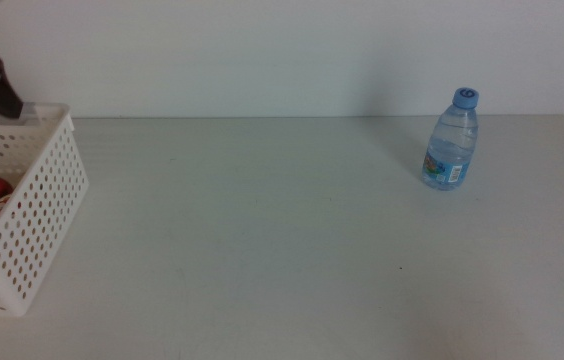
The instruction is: Use arms to grab the bottles and put them into the dustbin to the left of the table.
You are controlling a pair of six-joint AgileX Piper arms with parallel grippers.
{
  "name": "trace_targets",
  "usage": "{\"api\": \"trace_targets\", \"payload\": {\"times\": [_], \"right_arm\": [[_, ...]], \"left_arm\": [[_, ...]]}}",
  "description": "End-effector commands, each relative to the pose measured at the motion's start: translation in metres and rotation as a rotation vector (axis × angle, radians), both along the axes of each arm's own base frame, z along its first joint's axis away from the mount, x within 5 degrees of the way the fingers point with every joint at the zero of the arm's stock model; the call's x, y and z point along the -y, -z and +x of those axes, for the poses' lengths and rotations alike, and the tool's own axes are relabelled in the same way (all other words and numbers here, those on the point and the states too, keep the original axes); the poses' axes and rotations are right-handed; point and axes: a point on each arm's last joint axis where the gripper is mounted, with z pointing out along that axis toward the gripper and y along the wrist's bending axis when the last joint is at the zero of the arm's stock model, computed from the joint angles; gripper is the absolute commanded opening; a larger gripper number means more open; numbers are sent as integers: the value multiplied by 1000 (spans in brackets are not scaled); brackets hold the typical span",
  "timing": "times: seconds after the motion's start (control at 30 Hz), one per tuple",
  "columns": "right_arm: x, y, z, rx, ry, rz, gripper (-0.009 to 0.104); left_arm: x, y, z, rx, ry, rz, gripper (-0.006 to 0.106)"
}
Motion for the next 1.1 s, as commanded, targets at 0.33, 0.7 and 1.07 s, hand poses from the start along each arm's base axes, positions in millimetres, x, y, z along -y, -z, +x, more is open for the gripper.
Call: {"api": "trace_targets", "payload": {"times": [0.33,0.7,1.07], "right_arm": [[1,-10,2,74,13,-13,64],[1,-10,2,74,13,-13,64],[1,-10,2,74,13,-13,64]], "left_arm": [[96,-78,-81,364,202,-9,94],[118,-39,-210,746,246,-96,94],[115,-36,-227,768,261,-119,94]]}}
